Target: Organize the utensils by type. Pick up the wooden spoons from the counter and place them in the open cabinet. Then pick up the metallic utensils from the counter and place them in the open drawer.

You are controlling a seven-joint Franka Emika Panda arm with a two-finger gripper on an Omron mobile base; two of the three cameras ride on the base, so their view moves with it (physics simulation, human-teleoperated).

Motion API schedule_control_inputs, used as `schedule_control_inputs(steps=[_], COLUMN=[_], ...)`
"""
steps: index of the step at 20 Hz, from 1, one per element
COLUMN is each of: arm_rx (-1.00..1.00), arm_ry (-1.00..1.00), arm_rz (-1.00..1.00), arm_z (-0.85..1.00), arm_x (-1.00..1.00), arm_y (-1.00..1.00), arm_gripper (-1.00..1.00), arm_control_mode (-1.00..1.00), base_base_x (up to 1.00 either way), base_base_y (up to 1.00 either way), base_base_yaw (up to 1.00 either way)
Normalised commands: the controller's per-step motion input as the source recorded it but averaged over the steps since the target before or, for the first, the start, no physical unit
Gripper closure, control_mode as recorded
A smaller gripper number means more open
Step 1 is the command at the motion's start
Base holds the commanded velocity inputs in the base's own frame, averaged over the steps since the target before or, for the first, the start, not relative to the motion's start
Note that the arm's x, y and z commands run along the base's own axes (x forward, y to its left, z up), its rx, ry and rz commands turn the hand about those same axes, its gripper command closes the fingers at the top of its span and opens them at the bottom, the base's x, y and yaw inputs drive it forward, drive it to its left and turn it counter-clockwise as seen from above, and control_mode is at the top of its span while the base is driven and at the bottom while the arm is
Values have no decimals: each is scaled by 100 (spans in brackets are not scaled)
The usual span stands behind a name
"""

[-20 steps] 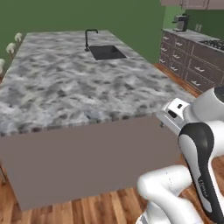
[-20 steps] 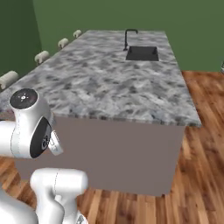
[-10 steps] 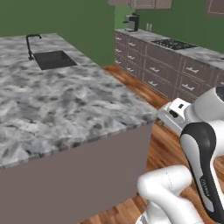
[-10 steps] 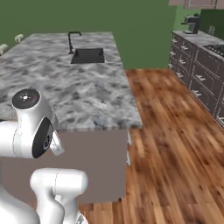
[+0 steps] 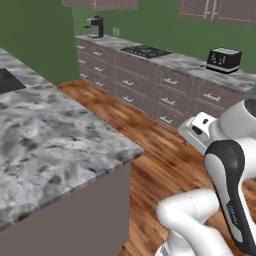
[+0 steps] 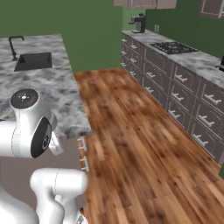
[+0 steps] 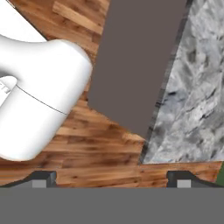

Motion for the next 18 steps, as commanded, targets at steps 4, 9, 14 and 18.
schedule_control_inputs(steps=[4, 9, 14, 18], arm_rx=[0, 0, 0, 0], arm_ry=[0, 0, 0, 0], arm_rz=[0, 0, 0, 0], arm_z=[0, 0, 0, 0], arm_x=[0, 0, 0, 0], arm_y=[0, 0, 0, 0], arm_gripper=[-100, -100, -100, -100], arm_control_mode=[100, 100, 100, 100], base_base_x=[44, 73, 100, 100], base_base_y=[-82, -76, -70, -54], base_base_yaw=[-34, -17, 4, 29])
